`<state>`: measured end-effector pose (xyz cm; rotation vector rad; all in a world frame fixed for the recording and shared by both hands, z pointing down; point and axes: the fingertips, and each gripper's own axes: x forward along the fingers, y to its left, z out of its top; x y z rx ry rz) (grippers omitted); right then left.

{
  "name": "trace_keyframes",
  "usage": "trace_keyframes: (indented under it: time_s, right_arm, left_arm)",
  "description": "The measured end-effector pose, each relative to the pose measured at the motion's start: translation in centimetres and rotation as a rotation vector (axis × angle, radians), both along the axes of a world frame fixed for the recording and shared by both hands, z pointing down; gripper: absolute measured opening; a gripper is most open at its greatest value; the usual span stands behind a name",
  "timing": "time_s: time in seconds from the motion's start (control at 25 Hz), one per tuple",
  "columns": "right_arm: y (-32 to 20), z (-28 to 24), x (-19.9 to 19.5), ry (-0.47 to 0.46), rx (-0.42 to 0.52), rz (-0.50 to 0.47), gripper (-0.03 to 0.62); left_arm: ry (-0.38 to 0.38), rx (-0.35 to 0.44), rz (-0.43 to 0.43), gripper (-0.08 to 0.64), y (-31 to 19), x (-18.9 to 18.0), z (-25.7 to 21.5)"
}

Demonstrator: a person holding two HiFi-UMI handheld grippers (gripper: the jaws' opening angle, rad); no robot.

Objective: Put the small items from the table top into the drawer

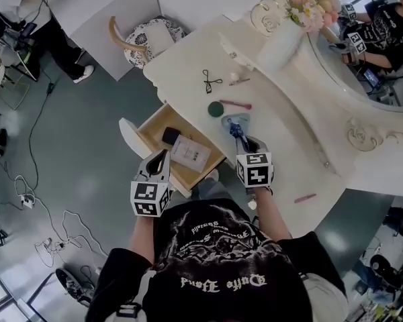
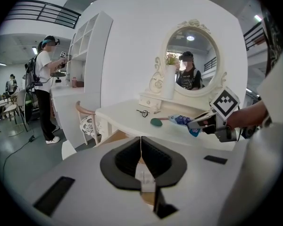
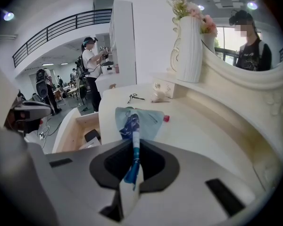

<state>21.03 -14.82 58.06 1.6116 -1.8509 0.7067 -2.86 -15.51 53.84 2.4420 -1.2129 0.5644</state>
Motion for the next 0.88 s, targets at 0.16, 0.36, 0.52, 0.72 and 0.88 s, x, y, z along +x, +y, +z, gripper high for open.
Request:
trace_keyframes:
  time_s: [0.16, 0.36, 0.52, 0.72, 0.88]
  right_arm:
    - [-0.2, -0.9, -2.2, -0.006, 0.027, -0.025, 0.032]
    - [-0.3, -1.7, -5.5, -0.014, 0.045, -0.062, 0.032]
    - [-0.2, -2.0, -8.1, -0.017, 0.053, -0.101, 0.032]
    - [-0.2, -1.6, -11.7, -0.023, 0.046, -0.175, 0.032]
    - [-0.4, -0.9, -14.4, -0.034, 0.027, -0.224, 0.032]
  left_arm:
    - [0.006, 0.004, -0.003, 0.017, -0.1, -1.4, 0.0]
    - [0.010, 0.009, 0.011, 0.017, -0.1, -2.9, 0.0]
    - [0.015, 0.016, 0.024, 0.017, -0.3, -3.8, -0.1]
    - [0.020, 0.024, 0.026, 0.017, -0.4, -4.9, -0.2]
    - [0.020, 0.022, 0.019, 0.017, -0.4, -6.1, -0.2]
